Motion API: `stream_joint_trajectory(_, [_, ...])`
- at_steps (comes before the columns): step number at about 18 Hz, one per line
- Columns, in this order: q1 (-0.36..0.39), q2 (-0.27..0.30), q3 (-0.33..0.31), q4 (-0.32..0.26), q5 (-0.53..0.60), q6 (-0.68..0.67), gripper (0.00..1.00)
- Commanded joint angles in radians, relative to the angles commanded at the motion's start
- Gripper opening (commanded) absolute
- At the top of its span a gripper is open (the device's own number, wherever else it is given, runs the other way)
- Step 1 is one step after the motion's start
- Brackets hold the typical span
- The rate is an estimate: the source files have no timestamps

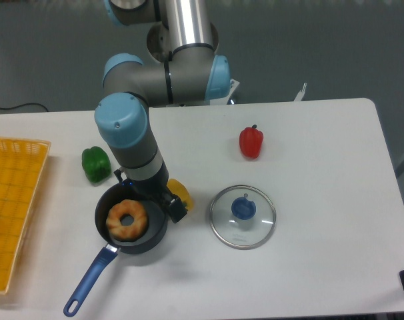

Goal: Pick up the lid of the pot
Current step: 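Move the gripper from above the saucepan over to the glass lid's blue knob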

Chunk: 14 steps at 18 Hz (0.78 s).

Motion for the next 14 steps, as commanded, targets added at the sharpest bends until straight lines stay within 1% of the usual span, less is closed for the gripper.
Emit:
stream_joint_trajectory(9, [0.000, 0.003, -0.009, 0.002, 0.003, -0.002, 1.00])
stream_joint_trajectory(12, [0.003, 0.005, -0.043, 0.006, 0.006, -0.006, 1.00])
stream_joint_trajectory(14, [0.009, 0.008, -0.043, 0.006, 0.008, 0.002, 1.00])
